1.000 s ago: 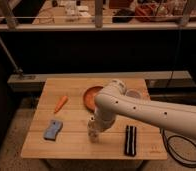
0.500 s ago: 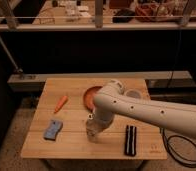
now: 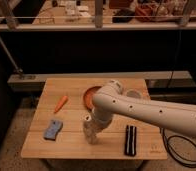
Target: Knock the bottle over
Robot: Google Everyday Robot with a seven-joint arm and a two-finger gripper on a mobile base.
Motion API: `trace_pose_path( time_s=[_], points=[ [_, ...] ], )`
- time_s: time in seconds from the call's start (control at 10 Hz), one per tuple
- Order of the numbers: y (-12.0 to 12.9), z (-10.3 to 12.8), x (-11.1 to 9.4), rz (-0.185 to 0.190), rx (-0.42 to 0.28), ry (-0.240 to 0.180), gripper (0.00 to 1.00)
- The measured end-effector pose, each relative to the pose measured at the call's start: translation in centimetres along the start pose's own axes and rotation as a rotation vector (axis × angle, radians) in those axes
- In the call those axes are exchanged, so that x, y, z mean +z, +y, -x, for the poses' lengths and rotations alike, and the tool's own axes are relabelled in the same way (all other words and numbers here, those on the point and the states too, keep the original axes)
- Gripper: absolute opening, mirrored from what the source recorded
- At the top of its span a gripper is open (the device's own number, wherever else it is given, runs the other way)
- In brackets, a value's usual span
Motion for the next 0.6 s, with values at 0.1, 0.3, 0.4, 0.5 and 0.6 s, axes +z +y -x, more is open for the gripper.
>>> trace_pose_path(
  time_s=[0.1, 0.3, 0.4, 0.5, 0.6],
  points=[
    [-0.17, 0.16, 0.04, 0.0, 0.002, -0.003, 0.01],
    [-0.31, 0.32, 0.22, 0.0, 0.011, -0.009, 0.01],
    [-0.4, 0.42, 0.32, 0.0, 0.015, -0.012, 0.01],
    [-0.52, 0.54, 0.37, -0.001, 0.016, -0.016, 0.01],
    [-0.51, 0.48, 0.42, -0.001, 0.025, -0.019, 0.01]
  ],
)
